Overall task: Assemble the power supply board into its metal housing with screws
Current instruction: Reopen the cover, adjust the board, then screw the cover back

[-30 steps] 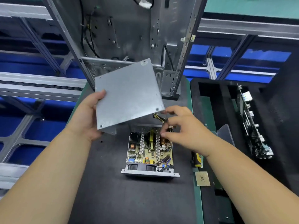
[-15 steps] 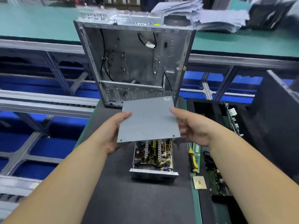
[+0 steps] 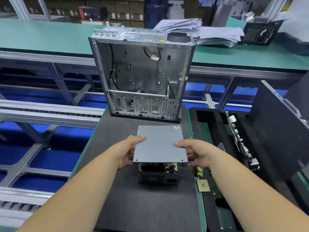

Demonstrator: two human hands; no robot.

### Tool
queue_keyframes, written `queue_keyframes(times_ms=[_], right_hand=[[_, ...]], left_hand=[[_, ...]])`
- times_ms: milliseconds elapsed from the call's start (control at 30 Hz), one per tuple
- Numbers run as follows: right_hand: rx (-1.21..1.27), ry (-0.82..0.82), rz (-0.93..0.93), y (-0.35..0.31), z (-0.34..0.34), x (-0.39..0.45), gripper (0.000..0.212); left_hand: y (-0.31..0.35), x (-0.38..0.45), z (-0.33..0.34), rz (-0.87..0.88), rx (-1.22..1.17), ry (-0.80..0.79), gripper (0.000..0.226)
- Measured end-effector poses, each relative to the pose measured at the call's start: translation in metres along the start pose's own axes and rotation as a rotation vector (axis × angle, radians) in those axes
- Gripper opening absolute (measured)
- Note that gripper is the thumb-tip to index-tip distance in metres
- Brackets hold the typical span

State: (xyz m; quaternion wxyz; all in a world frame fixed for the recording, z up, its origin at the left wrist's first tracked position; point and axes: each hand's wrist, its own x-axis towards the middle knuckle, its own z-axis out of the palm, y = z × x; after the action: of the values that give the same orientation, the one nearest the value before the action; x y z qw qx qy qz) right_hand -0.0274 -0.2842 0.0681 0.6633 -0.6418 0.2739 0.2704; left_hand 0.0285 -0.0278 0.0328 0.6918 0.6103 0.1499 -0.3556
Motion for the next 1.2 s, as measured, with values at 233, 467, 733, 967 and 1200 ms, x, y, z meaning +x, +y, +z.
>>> queue_keyframes(times_ms=[233,467,733,967,1200], right_hand=[[0.045,0.024,0.010,0.022,-0.001,0.012,0.019],[0.093,0.029,0.031,0.029,0.003,0.017,0.017],[0.054,0.035,0.017,0.029,0.009,0.021,0.008],[0.094,0.042,0.032,0.032,0.008,0.026,0.009],[0.081,0.066,0.015,0.039,0.006,0.035,0.019]], left_hand=[[-0.018,0.006,0.000,-0.020,0.014,0.025,0.039],[-0.026,0.012,-0.002,0.010,0.071,0.063,0.040],[-0.032,0.013,-0.005,0.033,0.118,0.106,0.044],[-0.028,0.014,-0.001,0.054,0.181,0.118,0.030],[-0.034,0.019,-0.002,0.042,0.187,0.119,0.034]])
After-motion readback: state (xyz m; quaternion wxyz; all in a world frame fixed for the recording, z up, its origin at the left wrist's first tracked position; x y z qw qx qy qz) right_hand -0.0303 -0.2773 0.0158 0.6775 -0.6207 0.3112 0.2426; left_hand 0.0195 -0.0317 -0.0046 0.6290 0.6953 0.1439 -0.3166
